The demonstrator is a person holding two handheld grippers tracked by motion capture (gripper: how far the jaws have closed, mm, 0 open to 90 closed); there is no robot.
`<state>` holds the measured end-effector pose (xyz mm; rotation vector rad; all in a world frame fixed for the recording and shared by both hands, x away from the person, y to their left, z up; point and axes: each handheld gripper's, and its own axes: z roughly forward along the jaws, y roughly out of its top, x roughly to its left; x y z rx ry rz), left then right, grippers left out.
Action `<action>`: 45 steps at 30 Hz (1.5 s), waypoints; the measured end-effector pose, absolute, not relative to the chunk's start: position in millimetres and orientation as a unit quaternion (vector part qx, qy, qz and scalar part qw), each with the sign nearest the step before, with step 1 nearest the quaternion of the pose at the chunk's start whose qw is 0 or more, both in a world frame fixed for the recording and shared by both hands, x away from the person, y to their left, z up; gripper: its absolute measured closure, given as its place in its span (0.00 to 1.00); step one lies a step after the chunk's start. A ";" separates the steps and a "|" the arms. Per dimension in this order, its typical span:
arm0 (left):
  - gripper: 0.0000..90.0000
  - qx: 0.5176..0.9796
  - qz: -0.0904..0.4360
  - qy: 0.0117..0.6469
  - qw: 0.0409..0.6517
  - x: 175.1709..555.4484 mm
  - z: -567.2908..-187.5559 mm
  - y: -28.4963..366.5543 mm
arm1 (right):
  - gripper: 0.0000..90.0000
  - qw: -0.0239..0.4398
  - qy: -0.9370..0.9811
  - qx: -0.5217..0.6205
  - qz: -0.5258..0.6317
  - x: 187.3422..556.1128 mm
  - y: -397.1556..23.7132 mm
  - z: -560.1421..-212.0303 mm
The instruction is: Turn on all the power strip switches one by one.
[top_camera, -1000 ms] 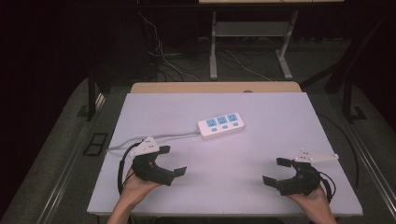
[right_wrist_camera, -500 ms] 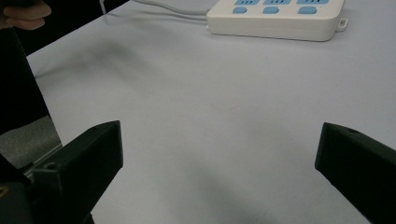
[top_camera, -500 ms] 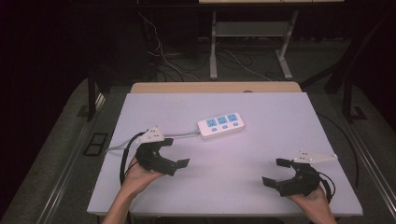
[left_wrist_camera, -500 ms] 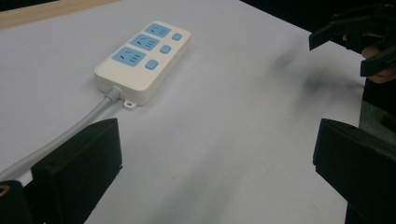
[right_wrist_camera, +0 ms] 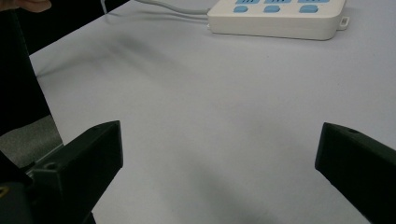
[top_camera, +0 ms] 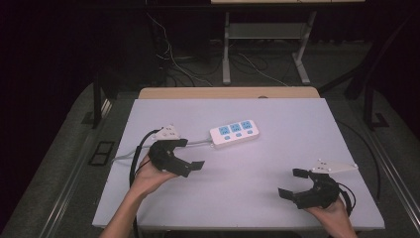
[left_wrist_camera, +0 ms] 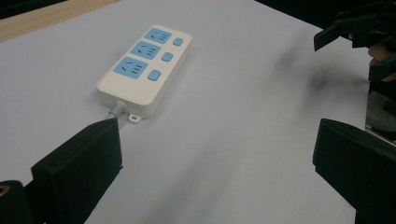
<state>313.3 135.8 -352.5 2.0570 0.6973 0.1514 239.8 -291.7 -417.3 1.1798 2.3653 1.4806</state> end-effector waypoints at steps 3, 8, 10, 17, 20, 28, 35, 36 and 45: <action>0.00 0.840 0.060 0.282 0.460 316.8 -350.1 132.5 | 0.01 0.057 0.780 0.388 0.487 239.7 -291.7 -417.4; 0.00 0.845 0.059 0.276 0.454 323.1 -345.6 128.9 | 0.01 0.056 0.781 0.387 0.487 239.4 -291.5 -417.3; 0.00 0.846 0.060 0.275 0.453 325.6 -343.9 127.1 | 0.01 0.056 0.780 0.388 0.487 239.2 -291.5 -417.4; 0.00 0.853 0.057 0.270 0.443 336.7 -339.2 121.1 | 0.01 0.056 0.781 0.388 0.486 238.8 -292.9 -417.5; 0.00 0.854 0.059 0.270 0.440 342.1 -337.4 118.4 | 0.01 0.056 0.780 0.390 0.486 238.5 -293.2 -417.3; 0.00 0.858 0.062 0.269 0.434 353.0 -332.6 113.5 | 0.01 0.054 0.782 0.389 0.485 238.7 -292.9 -418.2; 0.00 0.864 0.065 0.269 0.421 364.5 -328.1 109.3 | 0.01 0.053 0.781 0.390 0.485 238.4 -293.4 -418.1; 0.01 0.864 0.065 0.270 0.420 366.4 -326.9 108.0 | 0.01 0.052 0.781 0.390 0.485 238.4 -293.4 -418.1; 0.01 0.872 0.062 0.261 0.409 381.4 -324.1 97.9 | 0.01 0.053 0.782 0.388 0.485 238.7 -293.0 -418.8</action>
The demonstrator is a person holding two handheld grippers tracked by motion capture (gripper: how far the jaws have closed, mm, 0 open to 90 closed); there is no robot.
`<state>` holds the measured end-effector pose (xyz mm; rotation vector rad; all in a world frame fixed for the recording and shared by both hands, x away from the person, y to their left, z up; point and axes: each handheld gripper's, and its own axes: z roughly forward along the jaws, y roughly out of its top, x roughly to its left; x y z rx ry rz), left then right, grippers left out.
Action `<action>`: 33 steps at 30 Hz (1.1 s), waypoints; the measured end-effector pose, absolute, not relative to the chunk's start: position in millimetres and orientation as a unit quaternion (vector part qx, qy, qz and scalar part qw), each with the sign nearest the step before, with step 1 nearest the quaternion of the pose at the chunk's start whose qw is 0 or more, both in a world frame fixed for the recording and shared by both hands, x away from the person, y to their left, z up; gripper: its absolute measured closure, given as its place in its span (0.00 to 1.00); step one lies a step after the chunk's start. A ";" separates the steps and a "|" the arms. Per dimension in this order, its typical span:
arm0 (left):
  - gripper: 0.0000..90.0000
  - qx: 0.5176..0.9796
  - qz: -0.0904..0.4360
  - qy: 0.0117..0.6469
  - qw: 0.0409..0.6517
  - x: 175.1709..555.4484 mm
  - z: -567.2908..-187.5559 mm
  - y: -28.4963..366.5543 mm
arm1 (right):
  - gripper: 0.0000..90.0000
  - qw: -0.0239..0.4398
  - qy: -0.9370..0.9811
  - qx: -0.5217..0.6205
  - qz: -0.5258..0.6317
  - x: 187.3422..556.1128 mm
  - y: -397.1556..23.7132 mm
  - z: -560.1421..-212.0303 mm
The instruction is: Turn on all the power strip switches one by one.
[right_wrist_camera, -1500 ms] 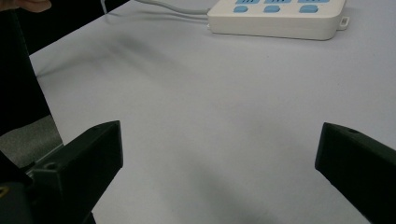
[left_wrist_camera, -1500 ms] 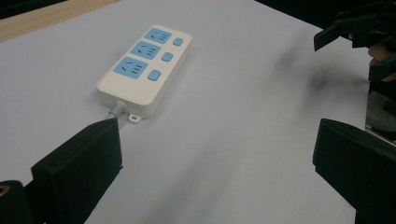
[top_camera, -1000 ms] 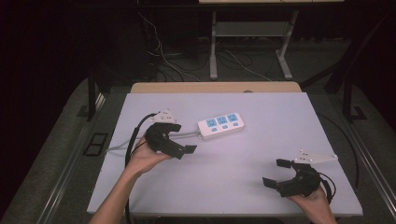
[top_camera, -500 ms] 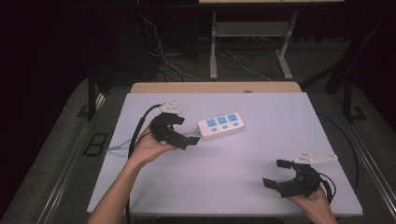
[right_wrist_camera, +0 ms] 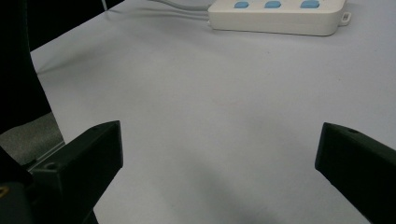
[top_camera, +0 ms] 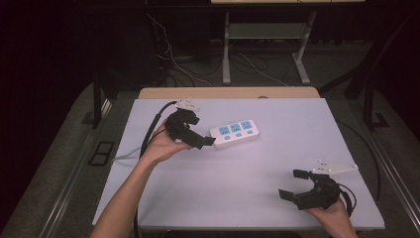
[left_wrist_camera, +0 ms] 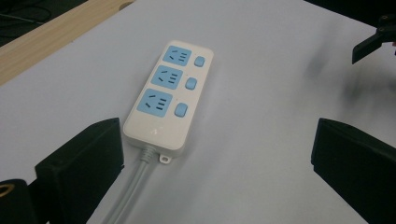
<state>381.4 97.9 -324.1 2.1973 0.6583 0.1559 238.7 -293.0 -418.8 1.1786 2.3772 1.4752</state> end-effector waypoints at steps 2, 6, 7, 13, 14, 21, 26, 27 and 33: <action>0.01 0.875 0.059 0.258 0.406 384.8 -324.7 94.5 | 0.01 0.052 0.782 0.387 0.485 238.5 -293.0 -418.9; 0.01 0.882 0.056 0.252 0.395 392.0 -327.1 87.4 | 0.01 0.052 0.782 0.387 0.486 238.4 -293.1 -418.8; 0.01 0.884 0.056 0.249 0.392 394.4 -328.2 85.6 | 0.01 0.052 0.782 0.387 0.486 238.4 -293.1 -418.9; 0.02 0.890 0.053 0.254 0.376 407.3 -334.1 81.8 | 0.01 0.050 0.782 0.387 0.486 239.0 -294.4 -419.6; 0.03 0.889 0.054 0.258 0.374 408.8 -334.7 81.3 | 0.01 0.050 0.782 0.387 0.487 238.9 -294.4 -419.4; 0.15 0.890 0.041 0.269 0.366 426.1 -335.5 78.6 | 0.01 0.048 0.783 0.386 0.486 239.3 -293.9 -419.8; 0.27 0.893 0.039 0.261 0.364 432.5 -336.0 71.3 | 0.01 0.048 0.783 0.386 0.486 239.4 -294.3 -419.8; 0.30 0.894 0.037 0.259 0.364 433.6 -336.1 69.7 | 0.01 0.048 0.782 0.387 0.486 239.4 -294.5 -419.8; 0.50 0.897 0.034 0.247 0.366 440.2 -337.2 60.4 | 0.01 0.047 0.783 0.386 0.486 239.6 -295.0 -419.9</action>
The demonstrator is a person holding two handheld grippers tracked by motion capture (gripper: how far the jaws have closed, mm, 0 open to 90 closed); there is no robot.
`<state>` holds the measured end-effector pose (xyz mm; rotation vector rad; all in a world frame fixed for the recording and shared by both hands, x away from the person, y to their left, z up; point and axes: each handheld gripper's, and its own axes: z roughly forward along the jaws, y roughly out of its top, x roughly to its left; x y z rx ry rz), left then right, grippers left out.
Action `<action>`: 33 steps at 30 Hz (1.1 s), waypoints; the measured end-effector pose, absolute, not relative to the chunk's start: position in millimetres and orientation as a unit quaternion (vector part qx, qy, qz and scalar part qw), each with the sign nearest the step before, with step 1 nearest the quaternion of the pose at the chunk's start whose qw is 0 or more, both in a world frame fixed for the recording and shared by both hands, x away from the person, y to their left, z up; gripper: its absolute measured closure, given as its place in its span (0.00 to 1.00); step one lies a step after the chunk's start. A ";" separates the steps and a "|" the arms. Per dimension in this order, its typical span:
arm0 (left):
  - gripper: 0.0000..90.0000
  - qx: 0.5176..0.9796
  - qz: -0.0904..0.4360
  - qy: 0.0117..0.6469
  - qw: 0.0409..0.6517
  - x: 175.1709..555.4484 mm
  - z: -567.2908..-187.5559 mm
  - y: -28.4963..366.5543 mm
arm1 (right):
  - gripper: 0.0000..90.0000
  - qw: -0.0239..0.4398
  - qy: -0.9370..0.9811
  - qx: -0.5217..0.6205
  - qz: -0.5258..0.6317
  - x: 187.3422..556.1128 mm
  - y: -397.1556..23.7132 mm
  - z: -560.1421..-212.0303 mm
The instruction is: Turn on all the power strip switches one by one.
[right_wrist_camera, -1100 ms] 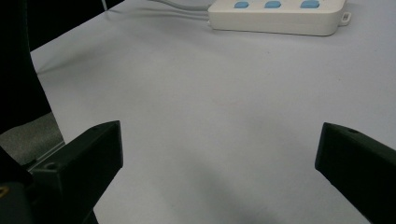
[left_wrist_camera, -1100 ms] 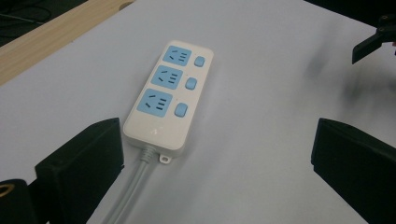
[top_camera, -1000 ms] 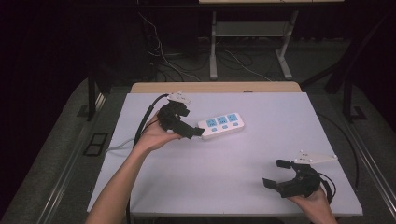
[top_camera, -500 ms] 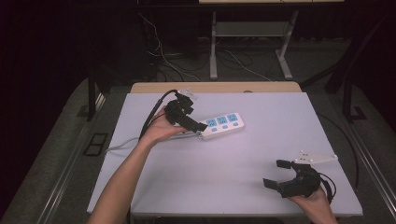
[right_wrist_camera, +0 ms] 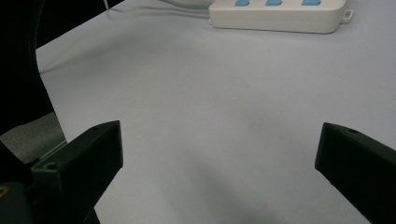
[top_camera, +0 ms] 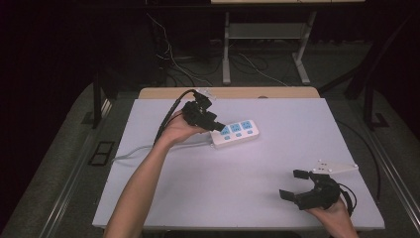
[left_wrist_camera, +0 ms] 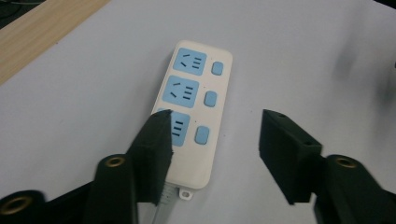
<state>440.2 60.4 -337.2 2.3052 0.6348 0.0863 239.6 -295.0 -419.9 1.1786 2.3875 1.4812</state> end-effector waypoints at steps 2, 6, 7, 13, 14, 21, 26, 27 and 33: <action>0.57 0.897 0.032 0.247 0.366 441.6 -338.2 57.6 | 0.01 0.048 0.783 0.386 0.486 239.8 -295.1 -419.8; 0.73 0.895 0.031 0.246 0.372 444.3 -341.3 51.5 | 0.01 0.048 0.783 0.385 0.486 240.0 -294.9 -419.6; 0.77 0.895 0.030 0.246 0.372 444.7 -342.2 50.4 | 0.01 0.048 0.784 0.385 0.485 240.0 -294.8 -419.6; 0.96 0.895 0.023 0.243 0.374 447.7 -351.3 41.1 | 0.01 0.047 0.782 0.386 0.488 240.3 -295.4 -419.4; 0.97 0.895 0.023 0.243 0.374 447.8 -352.8 39.4 | 0.01 0.047 0.782 0.386 0.488 240.2 -295.4 -419.4; 0.99 0.897 0.020 0.242 0.369 449.9 -363.0 29.4 | 0.01 0.049 0.781 0.385 0.489 240.6 -296.9 -418.6; 0.99 0.898 0.017 0.242 0.367 451.4 -369.4 24.7 | 0.01 0.051 0.779 0.387 0.490 241.0 -298.6 -418.5; 0.99 0.896 0.014 0.244 0.371 451.9 -371.0 23.7 | 0.01 0.051 0.779 0.387 0.490 240.9 -298.5 -418.5; 0.99 0.898 0.011 0.246 0.365 454.3 -379.0 19.9 | 0.01 0.051 0.782 0.384 0.489 241.1 -298.6 -418.0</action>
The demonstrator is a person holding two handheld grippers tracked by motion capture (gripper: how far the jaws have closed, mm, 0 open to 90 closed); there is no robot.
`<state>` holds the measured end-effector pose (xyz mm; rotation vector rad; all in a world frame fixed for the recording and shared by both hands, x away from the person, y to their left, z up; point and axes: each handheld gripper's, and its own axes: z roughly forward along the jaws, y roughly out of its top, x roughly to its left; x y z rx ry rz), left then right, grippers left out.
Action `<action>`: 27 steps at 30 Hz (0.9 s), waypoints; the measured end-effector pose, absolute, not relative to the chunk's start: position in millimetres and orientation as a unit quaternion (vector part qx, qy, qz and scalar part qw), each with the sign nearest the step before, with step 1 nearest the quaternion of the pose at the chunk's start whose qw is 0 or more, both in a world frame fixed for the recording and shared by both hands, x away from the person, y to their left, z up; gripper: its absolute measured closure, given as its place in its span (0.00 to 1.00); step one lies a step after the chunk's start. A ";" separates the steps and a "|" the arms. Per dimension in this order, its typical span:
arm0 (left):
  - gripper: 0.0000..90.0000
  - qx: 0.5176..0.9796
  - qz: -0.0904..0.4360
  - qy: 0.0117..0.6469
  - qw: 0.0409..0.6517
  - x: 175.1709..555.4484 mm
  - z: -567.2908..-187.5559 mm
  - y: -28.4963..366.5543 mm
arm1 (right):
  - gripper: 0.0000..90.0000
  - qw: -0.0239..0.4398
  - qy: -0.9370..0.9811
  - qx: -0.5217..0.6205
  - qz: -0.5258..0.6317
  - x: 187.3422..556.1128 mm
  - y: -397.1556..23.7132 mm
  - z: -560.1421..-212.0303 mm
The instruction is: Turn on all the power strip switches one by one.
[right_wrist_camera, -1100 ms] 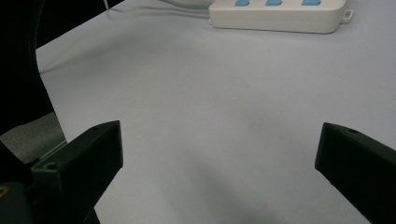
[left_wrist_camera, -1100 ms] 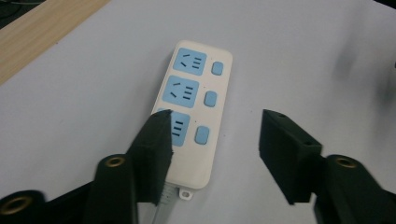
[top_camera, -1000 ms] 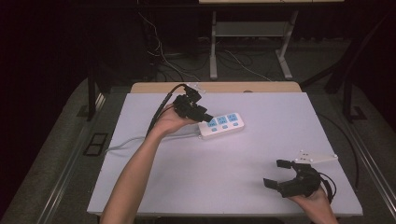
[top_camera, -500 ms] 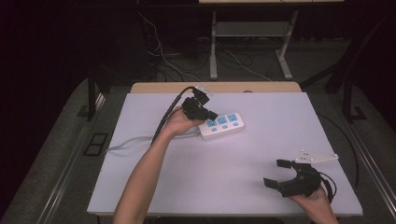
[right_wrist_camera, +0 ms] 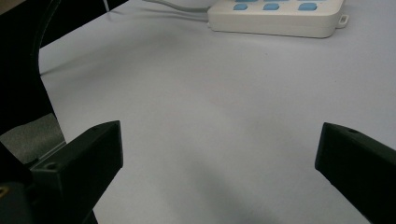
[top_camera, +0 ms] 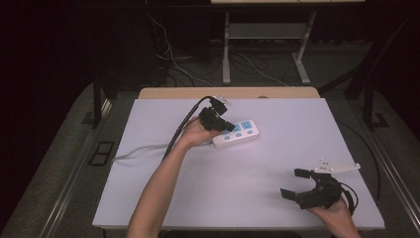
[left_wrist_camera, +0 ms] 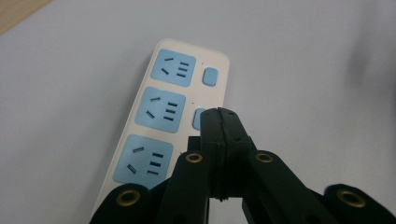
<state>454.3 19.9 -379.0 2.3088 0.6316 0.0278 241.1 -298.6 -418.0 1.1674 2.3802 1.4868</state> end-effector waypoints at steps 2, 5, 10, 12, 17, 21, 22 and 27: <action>0.99 0.900 0.010 0.245 0.359 455.4 -381.9 19.0 | 0.01 0.051 0.781 0.385 0.489 241.4 -299.6 -417.8; 0.99 0.904 0.012 0.245 0.350 456.8 -385.9 17.7 | 0.01 0.052 0.781 0.385 0.490 241.5 -300.5 -417.9; 0.99 0.908 0.014 0.246 0.340 458.6 -391.3 16.0 | 0.01 0.052 0.782 0.384 0.488 241.6 -300.2 -418.1; 0.99 0.912 0.017 0.245 0.328 459.3 -393.6 15.6 | 0.01 0.052 0.782 0.384 0.488 241.5 -300.2 -418.1; 0.99 0.918 0.019 0.246 0.311 460.0 -399.1 14.9 | 0.01 0.052 0.781 0.384 0.489 241.7 -300.7 -418.0; 0.99 0.921 0.022 0.246 0.303 459.7 -402.4 13.6 | 0.01 0.052 0.781 0.384 0.490 241.7 -300.9 -418.0; 0.99 0.922 0.025 0.244 0.299 459.7 -403.4 13.1 | 0.01 0.052 0.781 0.384 0.490 241.7 -301.0 -418.0; 0.98 0.920 0.024 0.248 0.303 460.4 -404.3 14.2 | 0.01 0.052 0.781 0.384 0.490 241.9 -301.1 -418.1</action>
